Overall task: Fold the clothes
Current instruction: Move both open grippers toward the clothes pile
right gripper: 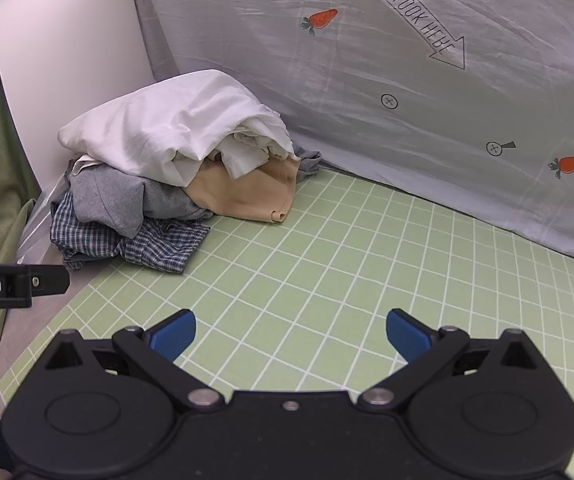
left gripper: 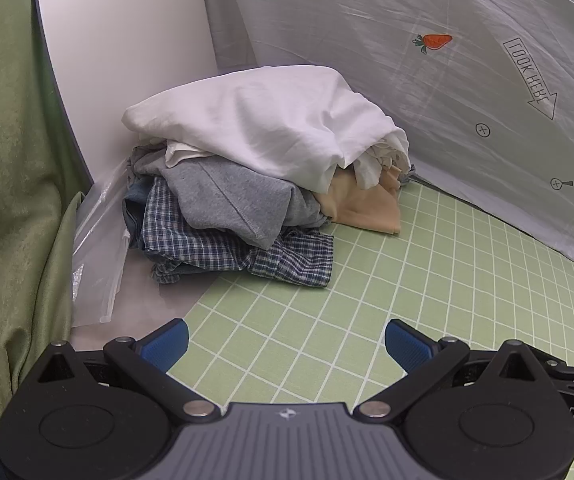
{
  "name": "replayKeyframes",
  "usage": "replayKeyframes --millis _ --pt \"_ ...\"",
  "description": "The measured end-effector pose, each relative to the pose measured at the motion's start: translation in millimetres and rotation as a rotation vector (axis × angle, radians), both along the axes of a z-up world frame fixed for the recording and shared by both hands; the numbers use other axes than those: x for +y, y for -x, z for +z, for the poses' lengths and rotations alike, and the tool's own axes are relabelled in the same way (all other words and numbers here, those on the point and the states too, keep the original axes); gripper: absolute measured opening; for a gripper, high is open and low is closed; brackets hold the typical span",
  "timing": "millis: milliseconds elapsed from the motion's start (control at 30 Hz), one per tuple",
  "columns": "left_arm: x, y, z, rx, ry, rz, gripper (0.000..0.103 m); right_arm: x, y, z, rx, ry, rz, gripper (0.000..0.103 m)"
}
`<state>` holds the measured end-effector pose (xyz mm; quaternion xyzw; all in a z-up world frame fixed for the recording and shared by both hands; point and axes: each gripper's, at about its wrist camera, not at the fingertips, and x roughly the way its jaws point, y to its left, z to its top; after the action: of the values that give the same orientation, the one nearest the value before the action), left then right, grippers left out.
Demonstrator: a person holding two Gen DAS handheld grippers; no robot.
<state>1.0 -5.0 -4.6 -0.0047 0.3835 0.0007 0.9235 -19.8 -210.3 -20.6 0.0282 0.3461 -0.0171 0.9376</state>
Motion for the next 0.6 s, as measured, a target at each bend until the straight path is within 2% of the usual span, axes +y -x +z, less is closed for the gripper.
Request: replayKeyframes --millis 600 --pt "2.1 0.1 1.9 0.009 -0.001 0.01 0.103 1.6 1.1 0.7 0.003 -0.003 -0.005 0.103"
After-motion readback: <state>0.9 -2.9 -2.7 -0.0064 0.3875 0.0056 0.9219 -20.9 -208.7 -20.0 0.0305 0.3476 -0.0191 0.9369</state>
